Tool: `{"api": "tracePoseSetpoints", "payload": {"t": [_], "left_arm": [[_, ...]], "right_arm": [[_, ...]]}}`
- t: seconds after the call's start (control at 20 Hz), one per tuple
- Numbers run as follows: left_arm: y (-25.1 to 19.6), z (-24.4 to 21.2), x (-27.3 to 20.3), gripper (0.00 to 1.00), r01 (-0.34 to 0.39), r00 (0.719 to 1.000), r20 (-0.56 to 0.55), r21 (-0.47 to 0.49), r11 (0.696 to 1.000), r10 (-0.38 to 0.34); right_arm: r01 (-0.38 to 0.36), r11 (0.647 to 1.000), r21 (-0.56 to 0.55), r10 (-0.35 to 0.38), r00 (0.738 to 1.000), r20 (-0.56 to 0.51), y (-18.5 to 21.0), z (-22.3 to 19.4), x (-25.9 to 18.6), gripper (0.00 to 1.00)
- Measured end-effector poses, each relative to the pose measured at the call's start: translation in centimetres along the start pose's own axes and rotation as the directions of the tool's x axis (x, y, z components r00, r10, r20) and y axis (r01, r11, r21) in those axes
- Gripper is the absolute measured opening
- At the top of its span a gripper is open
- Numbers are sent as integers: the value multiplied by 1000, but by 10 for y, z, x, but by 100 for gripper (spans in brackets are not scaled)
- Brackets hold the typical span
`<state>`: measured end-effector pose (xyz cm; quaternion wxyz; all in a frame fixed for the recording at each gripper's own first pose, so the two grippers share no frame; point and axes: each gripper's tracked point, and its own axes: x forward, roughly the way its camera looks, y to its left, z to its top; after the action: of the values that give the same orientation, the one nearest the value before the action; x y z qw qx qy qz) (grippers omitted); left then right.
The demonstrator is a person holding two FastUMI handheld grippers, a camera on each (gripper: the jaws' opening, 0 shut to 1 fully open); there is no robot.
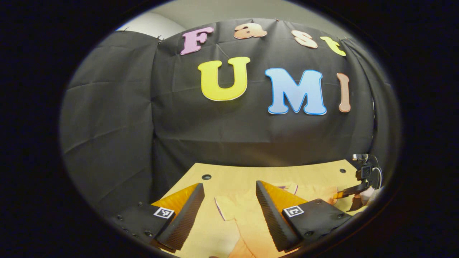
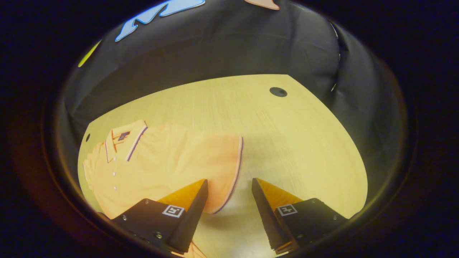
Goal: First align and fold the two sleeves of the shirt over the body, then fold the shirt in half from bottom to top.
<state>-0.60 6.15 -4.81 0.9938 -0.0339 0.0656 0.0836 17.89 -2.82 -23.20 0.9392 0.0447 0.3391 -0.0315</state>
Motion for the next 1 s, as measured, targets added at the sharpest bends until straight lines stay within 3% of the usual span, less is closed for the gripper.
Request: {"api": "tracePoseSetpoints", "payload": {"t": [0.1, 0.2, 0.3, 0.35, 0.4, 0.45, 0.5, 0.75, 1.0], "left_arm": [[1, -3, 1, 94, -6, 1000, -4, 2, 1000, 6], [-1, -2, 3, 94, -7, 1000, -6, 6, 1000, 7], [-5, -1, 5, 94, -1, 1000, -4, 7, 1000, 1], [-8, -1, 5, 94, 3, 1000, -4, 7, 1000, -3], [-10, 0, 5, 94, 7, 1000, -5, 7, 1000, -7], [-11, 0, 5, 94, 8, 1000, -3, 8, 1000, -8], [-13, 1, 6, 94, 11, 1000, -2, 8, 1000, -11], [-12, 1, 2, 94, 8, 1000, -1, 5, 1000, -8], [-8, 0, -1, 94, 0, 1000, 0, -6, 1000, 0]], "right_arm": [[-13, 1000, -24, 12, 1000, -19, 5, -7, 5, 79], [-18, 999, -38, 18, 1000, -2, 7, -6, 7, 63], [-38, 999, -38, 37, 999, -9, 9, -3, -2, 60], [-51, 998, -32, 50, 999, -15, 12, -8, 7, 44], [-72, 997, -15, 72, 997, -24, 16, -8, 7, 37], [-83, 997, 3, 83, 996, -31, 17, -8, 6, 14], [-88, 996, 17, 89, 995, -38, 16, -6, 6, 8], [-106, 994, 33, 108, 993, -45, 15, -2, 4, 7], [-155, 988, -14, 155, 986, 57, 42, 36, -20, 6]]}}
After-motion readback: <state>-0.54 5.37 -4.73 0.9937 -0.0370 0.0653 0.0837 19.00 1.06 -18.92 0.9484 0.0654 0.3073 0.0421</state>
